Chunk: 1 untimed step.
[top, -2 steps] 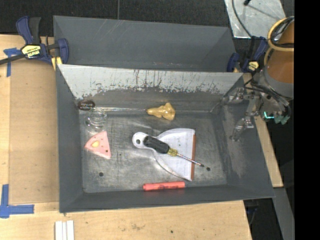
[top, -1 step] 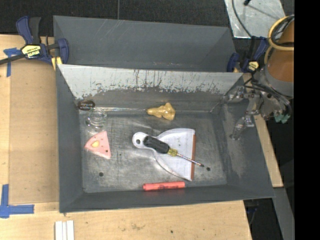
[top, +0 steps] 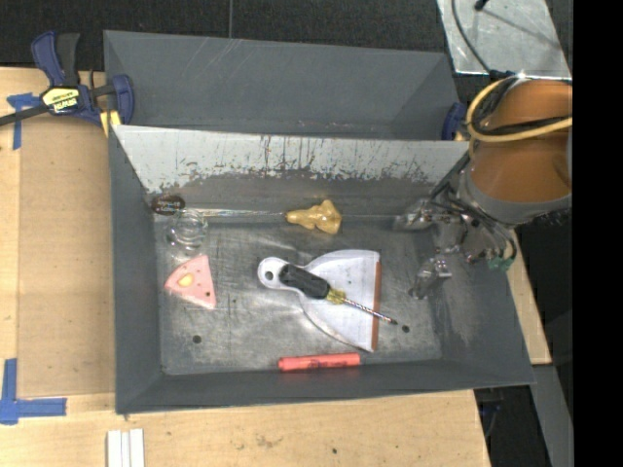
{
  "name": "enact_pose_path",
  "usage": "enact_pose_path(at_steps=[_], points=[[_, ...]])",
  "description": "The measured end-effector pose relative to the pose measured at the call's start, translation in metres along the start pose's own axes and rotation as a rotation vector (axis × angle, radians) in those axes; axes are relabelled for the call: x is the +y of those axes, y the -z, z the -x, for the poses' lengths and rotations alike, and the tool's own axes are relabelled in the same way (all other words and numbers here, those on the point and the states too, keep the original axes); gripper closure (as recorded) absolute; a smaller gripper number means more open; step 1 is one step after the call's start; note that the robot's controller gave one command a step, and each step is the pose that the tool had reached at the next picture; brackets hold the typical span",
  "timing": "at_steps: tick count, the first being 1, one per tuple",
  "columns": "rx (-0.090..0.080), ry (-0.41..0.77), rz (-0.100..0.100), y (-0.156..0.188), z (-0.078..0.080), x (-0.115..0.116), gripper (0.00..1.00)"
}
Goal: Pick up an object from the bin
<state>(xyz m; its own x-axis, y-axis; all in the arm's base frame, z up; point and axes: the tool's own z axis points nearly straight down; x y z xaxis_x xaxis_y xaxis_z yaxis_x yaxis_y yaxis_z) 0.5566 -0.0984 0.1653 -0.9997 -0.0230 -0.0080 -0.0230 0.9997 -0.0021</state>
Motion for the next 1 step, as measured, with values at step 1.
enact_pose_path(at_steps=[1], points=[[0.011,-0.186,0.001,-0.0175,-0.0129,0.039,0.0]])
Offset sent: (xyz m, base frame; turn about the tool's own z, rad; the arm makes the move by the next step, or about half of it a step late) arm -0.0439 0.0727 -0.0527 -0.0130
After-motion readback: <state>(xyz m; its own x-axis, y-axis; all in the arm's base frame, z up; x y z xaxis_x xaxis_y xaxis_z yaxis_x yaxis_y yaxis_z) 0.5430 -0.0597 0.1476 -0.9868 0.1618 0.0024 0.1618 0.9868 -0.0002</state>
